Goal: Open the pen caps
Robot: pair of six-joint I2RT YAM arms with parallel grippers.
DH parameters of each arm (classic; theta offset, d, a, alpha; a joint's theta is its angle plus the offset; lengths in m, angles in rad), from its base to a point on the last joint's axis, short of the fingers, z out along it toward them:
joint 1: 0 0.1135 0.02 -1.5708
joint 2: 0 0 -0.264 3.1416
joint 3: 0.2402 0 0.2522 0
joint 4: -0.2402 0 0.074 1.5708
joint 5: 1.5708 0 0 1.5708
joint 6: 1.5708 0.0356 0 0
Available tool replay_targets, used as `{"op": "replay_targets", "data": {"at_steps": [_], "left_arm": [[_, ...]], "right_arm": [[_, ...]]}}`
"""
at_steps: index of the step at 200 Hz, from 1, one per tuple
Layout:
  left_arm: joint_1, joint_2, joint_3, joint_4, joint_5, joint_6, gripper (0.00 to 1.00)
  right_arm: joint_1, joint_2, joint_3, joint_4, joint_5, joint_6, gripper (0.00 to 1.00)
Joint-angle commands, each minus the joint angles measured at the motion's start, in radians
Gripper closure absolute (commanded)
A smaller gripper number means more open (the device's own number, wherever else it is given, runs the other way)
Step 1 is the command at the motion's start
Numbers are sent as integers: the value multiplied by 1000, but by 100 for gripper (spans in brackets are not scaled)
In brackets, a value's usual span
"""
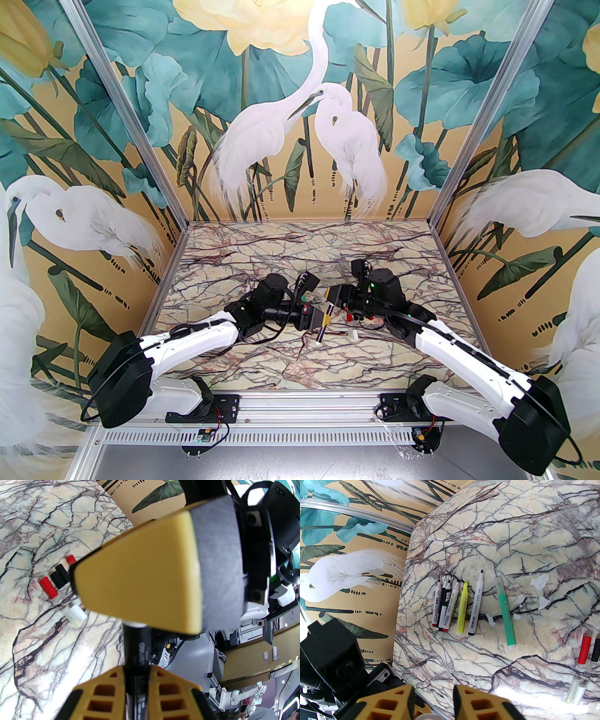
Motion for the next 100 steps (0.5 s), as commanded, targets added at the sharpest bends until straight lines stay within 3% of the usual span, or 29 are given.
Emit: {"op": "replay_targets", "data": {"at_steps": [1, 100], "left_arm": [[-5, 15, 20, 25, 5, -10, 89], [-5, 12, 19, 18, -6, -10, 89]], "right_arm": [[7, 8, 19, 15, -9, -6, 69], [13, 15, 23, 10, -19, -11, 73]]}}
